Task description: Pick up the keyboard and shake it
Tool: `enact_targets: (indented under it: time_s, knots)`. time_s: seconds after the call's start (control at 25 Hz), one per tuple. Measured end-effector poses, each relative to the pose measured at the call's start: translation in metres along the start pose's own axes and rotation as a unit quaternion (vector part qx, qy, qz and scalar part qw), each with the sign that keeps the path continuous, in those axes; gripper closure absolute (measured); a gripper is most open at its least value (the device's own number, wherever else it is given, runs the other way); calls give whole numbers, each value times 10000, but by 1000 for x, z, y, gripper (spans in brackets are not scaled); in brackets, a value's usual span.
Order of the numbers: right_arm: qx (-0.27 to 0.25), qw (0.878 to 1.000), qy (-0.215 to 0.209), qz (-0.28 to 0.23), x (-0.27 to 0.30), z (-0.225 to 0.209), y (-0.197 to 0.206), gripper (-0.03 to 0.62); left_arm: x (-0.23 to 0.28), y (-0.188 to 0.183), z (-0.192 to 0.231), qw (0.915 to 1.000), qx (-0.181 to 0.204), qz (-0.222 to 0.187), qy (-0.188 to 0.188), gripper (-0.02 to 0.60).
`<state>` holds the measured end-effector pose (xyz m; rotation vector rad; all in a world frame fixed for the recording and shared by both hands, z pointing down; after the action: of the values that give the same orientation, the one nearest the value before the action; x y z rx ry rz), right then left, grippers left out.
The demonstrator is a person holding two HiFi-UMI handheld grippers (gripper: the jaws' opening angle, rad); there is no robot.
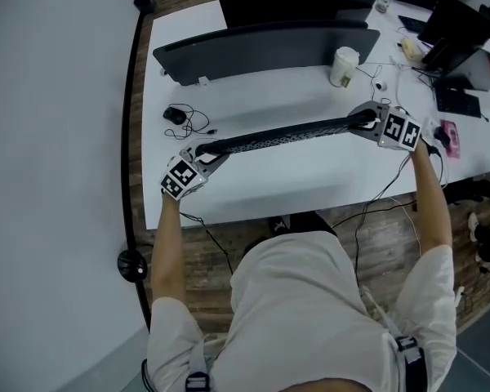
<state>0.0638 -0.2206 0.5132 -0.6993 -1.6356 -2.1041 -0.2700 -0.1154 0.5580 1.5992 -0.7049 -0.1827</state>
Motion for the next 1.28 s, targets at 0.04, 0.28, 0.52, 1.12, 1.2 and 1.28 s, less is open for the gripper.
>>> enact_targets:
  time_s: [0.04, 0.28, 0.52, 1.12, 1.2, 1.28]
  knots:
    - [309, 9992, -156, -193, -1, 3, 1, 480, -1, 2, -1, 9995, -289, -83, 56, 465]
    - [2042, 9601, -902, -1686, -10, 13, -10, 480, -15, 7, -12, 9713, -2151, -918, 432, 463]
    - [3436, 8719, -325, -3475, -14, -23, -19, 487, -14, 11, -6, 9356, -3093, -1697, 106, 463]
    - [6497, 6869, 50, -3256, 61, 11, 80, 477, 0, 63, 23, 6972, -6333, -3207, -996, 479]
    - [6699, 6693, 84, -3212, 66, 19, 92, 477, 6, 74, 17, 6834, -6534, -3074, -1080, 479]
    - [6809, 6580, 140, -3214, 70, 25, 102, 477, 10, 83, 11, 6698, -6687, -3012, -1159, 479]
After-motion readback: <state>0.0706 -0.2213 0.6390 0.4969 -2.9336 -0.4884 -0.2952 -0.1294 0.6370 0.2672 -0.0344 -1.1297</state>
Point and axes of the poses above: the fingertips, and each gripper's own axes: x forward along the fingers, z to its left, y out of its underside, the point moved 2 cm from there along -x, backward along the fingers, and after that the axes turned 14 degrees about -z, right-handed, at the moved point
